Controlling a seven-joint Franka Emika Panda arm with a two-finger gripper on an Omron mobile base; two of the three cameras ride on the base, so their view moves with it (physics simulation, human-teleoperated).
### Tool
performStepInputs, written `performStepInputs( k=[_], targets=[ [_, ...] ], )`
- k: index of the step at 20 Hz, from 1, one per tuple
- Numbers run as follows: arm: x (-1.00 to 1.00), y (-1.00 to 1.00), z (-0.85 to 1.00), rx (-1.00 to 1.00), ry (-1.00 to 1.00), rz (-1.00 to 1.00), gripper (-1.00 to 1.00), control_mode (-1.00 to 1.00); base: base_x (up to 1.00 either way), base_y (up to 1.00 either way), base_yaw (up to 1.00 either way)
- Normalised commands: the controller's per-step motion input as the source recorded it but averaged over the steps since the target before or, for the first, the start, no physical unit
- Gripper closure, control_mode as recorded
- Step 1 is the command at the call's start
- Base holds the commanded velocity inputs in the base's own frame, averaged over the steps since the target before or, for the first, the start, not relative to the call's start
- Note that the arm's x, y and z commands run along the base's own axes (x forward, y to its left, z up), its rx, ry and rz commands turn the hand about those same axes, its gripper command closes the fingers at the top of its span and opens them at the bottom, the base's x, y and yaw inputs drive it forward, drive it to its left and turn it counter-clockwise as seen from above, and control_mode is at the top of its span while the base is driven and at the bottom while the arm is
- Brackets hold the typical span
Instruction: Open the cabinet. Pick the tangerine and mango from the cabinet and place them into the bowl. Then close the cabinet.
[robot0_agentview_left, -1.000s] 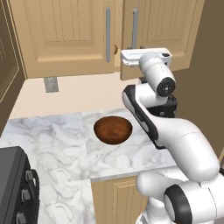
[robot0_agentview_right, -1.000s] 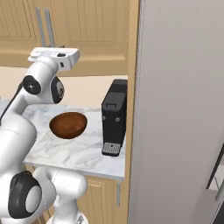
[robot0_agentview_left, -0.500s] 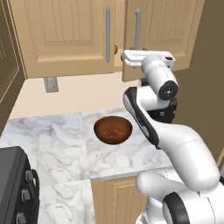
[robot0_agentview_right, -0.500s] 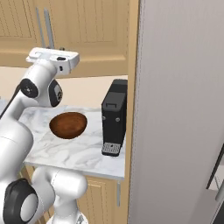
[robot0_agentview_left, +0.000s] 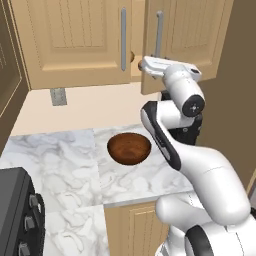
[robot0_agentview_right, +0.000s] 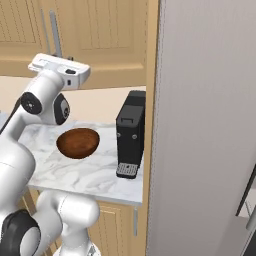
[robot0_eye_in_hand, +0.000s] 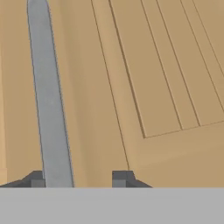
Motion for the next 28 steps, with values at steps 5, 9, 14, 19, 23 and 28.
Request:
performStepInputs(
  k=[5, 9, 14, 19, 23, 28],
  targets=[
    [-0.30, -1.00, 0.42, 0.14, 0.00, 0.11, 1.00, -1.00, 0.00, 0.00, 0.00],
    [-0.42, -1.00, 0.48, 0.11, 0.00, 0.11, 1.00, -1.00, 0.00, 0.00, 0.00],
    [-0.56, -1.00, 0.54, 0.11, -0.02, 0.09, 1.00, -1.00, 0.00, 0.00, 0.00],
    [-0.57, -1.00, 0.53, 0.11, -0.02, 0.08, 1.00, -1.00, 0.00, 0.00, 0.00],
    [-0.51, -1.00, 0.53, 0.11, 0.00, 0.07, 1.00, -1.00, 0.00, 0.00, 0.00],
    [-0.41, -1.00, 0.49, 0.11, 0.00, 0.07, 1.00, -1.00, 0.00, 0.00, 0.00]
  ],
)
